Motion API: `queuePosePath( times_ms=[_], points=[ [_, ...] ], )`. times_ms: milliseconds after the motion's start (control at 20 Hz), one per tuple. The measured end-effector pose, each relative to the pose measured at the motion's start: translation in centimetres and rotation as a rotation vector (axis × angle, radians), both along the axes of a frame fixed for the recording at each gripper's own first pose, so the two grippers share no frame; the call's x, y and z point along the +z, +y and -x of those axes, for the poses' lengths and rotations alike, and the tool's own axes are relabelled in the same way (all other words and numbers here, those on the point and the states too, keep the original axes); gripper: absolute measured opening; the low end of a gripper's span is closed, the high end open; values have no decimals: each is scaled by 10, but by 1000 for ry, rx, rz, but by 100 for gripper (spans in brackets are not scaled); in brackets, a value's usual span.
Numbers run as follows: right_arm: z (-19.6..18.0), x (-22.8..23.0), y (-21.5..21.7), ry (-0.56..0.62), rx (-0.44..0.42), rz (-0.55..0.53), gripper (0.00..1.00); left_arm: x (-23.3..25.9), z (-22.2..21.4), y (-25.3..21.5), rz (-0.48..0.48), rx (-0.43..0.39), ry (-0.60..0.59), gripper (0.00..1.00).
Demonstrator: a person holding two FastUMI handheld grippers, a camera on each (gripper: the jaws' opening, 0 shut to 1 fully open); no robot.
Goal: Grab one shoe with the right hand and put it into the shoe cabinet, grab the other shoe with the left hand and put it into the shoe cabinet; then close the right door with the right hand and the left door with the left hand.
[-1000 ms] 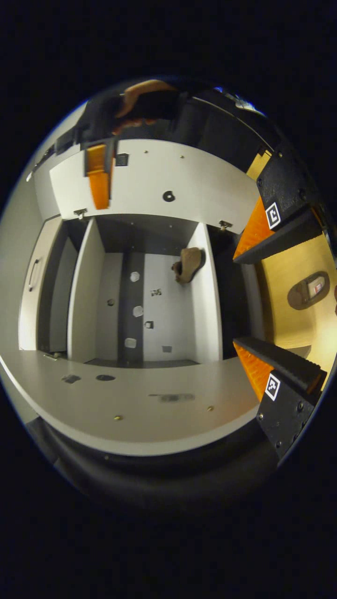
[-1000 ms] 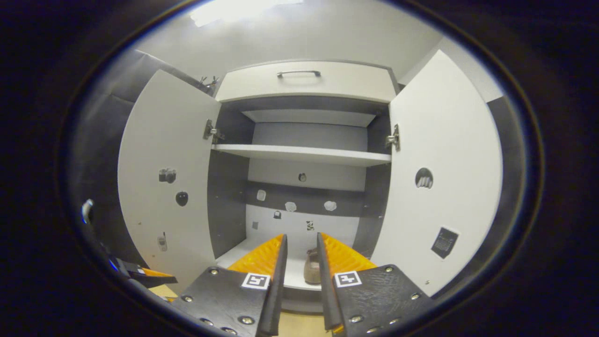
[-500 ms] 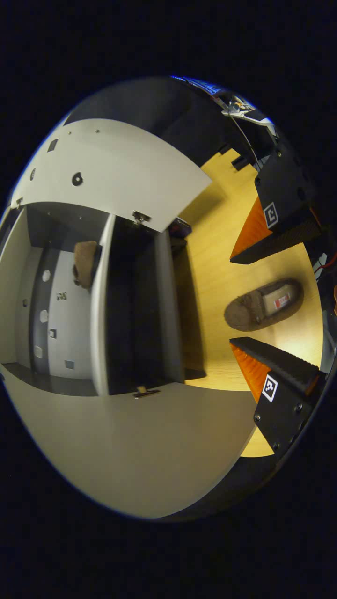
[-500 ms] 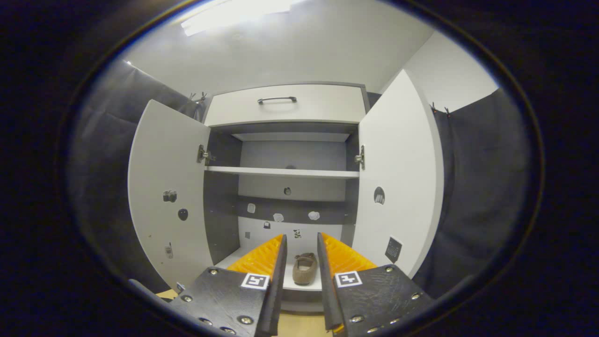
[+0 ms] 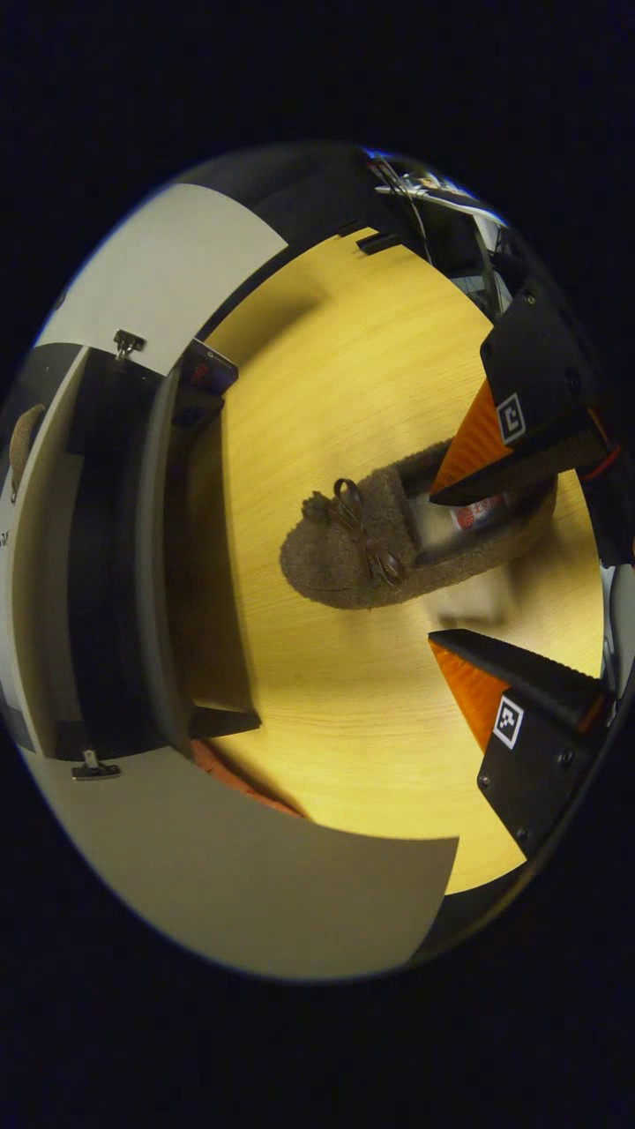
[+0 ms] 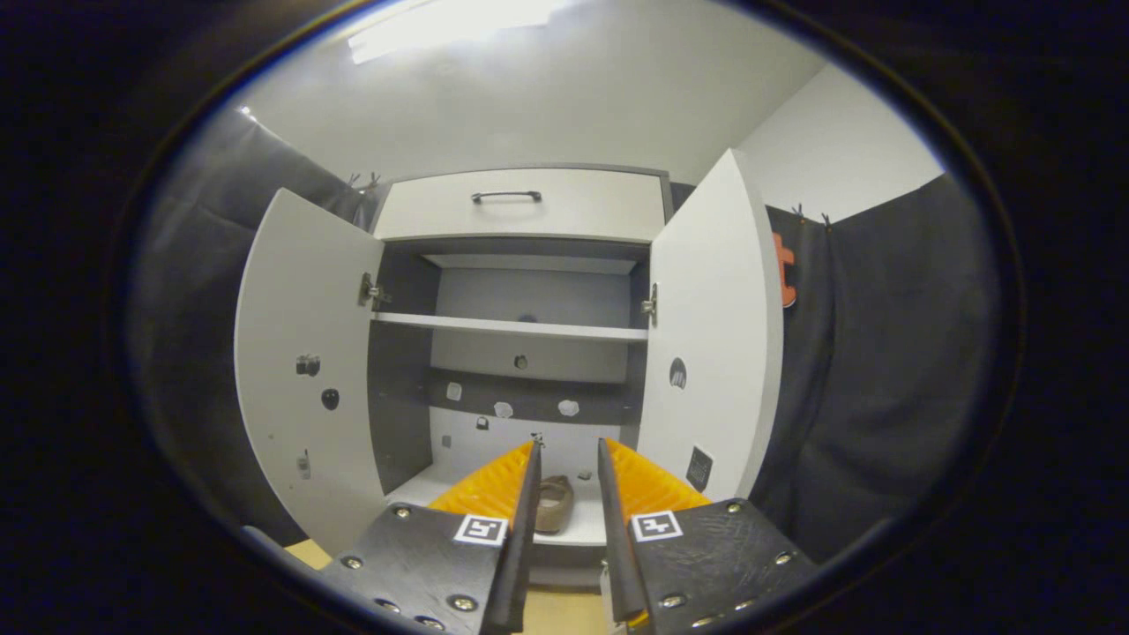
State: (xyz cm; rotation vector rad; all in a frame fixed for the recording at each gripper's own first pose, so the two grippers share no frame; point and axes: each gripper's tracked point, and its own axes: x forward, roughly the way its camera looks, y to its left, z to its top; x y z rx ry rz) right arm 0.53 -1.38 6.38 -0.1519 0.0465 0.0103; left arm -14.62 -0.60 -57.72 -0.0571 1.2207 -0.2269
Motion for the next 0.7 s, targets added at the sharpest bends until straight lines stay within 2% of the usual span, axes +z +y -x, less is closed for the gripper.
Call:
queuePosePath(
  times_ms=[100, 250, 300, 450, 600, 650, 700],
  points=[
    [1, -2, -8, 6, -22, 9, 37, -11, -1, -1, 21, 21, 16, 85],
    [1, -3, -15, 11, -42, 18, 37, -21, -5, -2, 51, 53, 25, 68],
    [1, -5, -16, 14, -45, 24, 37, -24, -6, -4, 62, 65, 32, 66],
    [0, -9, -15, 24, -46, 43, 37, -29, -7, -7, 91, 109, 59, 42],
    [-5, -13, -10, 31, -33, 52, 36, -31, -10, 1, 63, 160, 64, 27],
    [-6, -13, -8, 32, -28, 54, 37, -31, -11, 1, 63, 181, 70, 8],
    [-7, -13, -8, 32, -24, 57, 37, -31, -12, 2, 59, 196, 81, 5]
  ],
)
